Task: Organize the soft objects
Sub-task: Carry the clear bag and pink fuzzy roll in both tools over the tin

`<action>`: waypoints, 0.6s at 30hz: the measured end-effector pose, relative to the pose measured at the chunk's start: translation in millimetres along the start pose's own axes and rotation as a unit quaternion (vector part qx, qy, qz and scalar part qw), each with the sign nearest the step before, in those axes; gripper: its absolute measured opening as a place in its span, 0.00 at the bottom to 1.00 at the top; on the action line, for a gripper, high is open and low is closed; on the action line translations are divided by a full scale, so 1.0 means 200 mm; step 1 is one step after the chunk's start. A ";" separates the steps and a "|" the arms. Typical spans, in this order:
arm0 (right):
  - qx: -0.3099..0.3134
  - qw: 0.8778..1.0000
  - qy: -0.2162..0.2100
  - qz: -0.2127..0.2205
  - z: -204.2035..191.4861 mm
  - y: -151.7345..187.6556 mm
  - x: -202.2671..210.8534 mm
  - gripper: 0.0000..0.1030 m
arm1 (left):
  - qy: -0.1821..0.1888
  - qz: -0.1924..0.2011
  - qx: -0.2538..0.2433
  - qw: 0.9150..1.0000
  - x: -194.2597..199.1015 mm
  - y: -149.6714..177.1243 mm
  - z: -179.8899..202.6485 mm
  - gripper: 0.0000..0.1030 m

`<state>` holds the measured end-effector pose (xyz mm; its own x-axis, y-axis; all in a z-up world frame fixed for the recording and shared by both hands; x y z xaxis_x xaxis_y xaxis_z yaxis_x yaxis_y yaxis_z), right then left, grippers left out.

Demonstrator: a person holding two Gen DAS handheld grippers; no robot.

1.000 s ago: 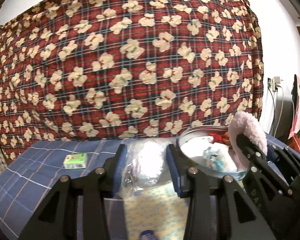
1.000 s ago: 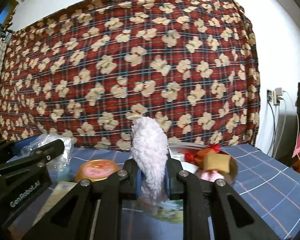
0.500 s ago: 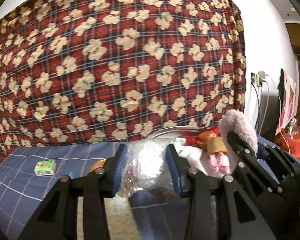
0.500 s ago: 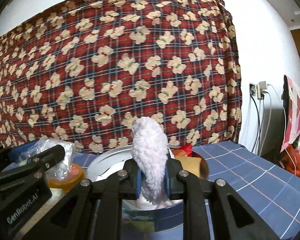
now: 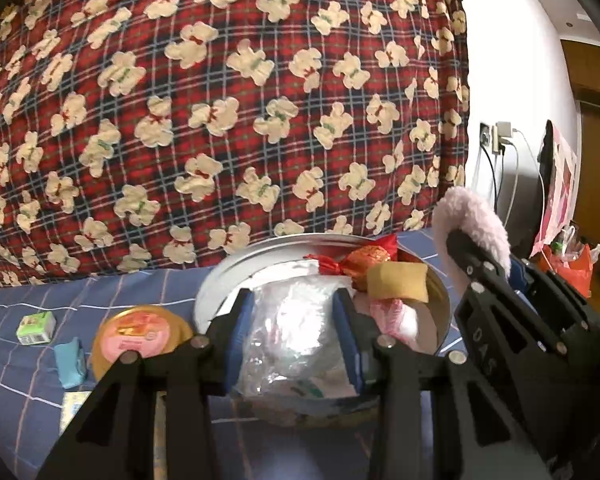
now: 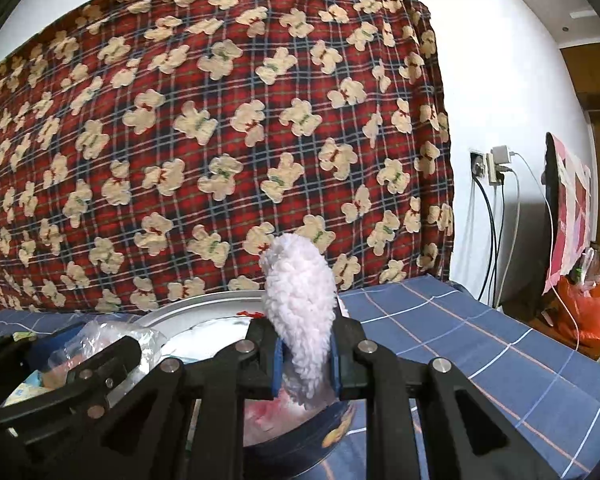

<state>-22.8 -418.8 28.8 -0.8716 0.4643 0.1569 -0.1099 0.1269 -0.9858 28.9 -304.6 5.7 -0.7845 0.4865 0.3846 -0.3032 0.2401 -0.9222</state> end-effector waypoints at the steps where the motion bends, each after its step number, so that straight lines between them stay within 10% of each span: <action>1: -0.001 1.000 0.001 -0.003 0.01 0.00 -0.02 0.19 | 0.001 -0.003 0.001 1.000 -0.01 0.00 0.01 0.39; 18: -0.013 0.999 0.010 -0.046 0.14 0.00 -0.27 0.19 | -0.004 -0.049 0.020 0.999 -0.24 -0.01 0.05 0.39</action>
<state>11.0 -468.5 19.1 -0.8490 0.4662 0.2485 -0.1765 0.1930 -0.9652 61.4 -337.5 -11.4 -0.7537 0.4559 0.4734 -0.4008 0.2521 -0.8808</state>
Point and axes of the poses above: each gripper's, at about its wrist camera, not at the fingertips, and x roughly against the way its jaws point, z to its right, y to its underside, the point moved 7 cm from there along -x, roughly the way its jaws point, and after that the axes turned 4 degrees about -x, right-handed, at the moved point
